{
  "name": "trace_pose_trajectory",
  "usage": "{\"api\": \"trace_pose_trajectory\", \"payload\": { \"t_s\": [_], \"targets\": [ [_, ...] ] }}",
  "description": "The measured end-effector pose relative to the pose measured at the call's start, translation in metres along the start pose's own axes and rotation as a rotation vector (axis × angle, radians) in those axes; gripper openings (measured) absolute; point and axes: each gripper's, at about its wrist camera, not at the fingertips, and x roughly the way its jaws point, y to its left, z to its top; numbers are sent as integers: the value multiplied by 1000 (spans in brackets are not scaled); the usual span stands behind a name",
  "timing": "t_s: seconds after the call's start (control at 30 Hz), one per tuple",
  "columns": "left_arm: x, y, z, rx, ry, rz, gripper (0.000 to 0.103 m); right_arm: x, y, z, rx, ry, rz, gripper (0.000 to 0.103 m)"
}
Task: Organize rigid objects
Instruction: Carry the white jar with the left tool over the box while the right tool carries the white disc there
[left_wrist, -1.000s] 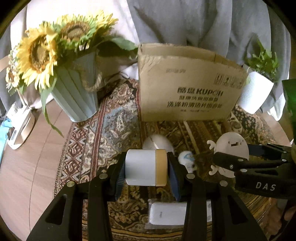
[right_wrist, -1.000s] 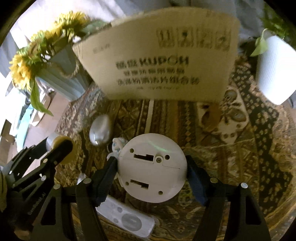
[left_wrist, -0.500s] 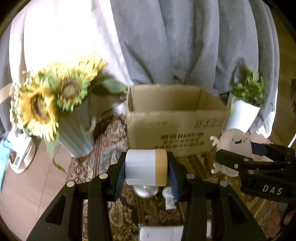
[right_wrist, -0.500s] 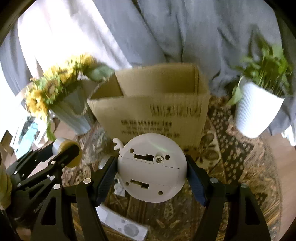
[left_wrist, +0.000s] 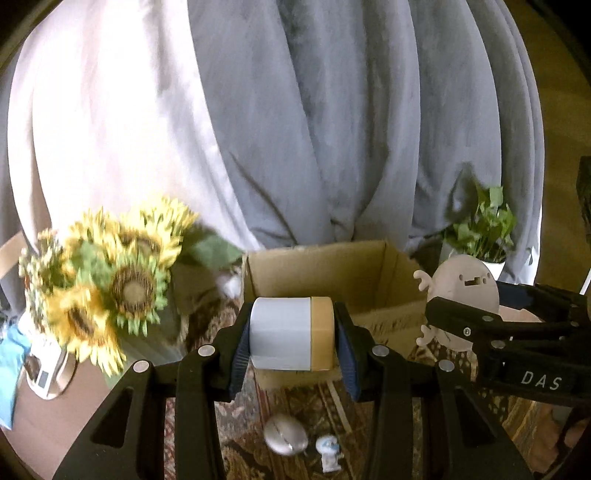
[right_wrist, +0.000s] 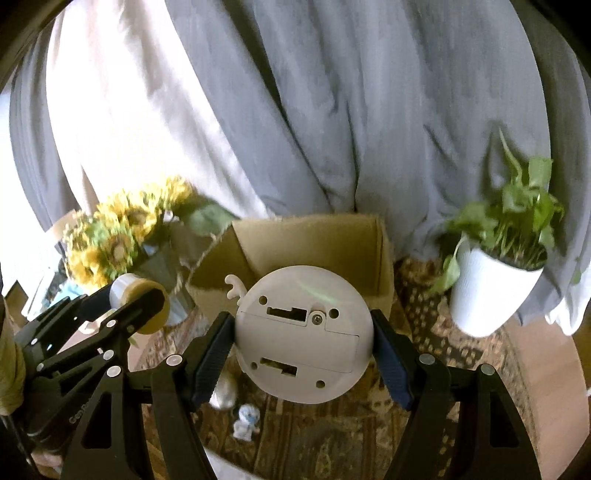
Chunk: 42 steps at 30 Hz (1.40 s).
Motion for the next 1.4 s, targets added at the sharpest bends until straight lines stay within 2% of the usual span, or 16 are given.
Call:
{"api": "trace_pose_trajectory", "payload": {
  "t_s": [0.27, 0.8, 1.03, 1.4],
  "targets": [
    [5, -4, 29, 14, -38, -22, 41, -4, -3, 31, -5, -53, -10, 74],
    [51, -3, 64, 42, 19, -48, 41, 31, -21, 67, 6, -27, -29, 74],
    [87, 4, 74, 49, 105, -45, 41, 58, -24, 81, -19, 23, -43, 74],
    [138, 9, 69, 80, 245, -76, 41, 110, -32, 86, -80, 170, -45, 74]
  ]
}}
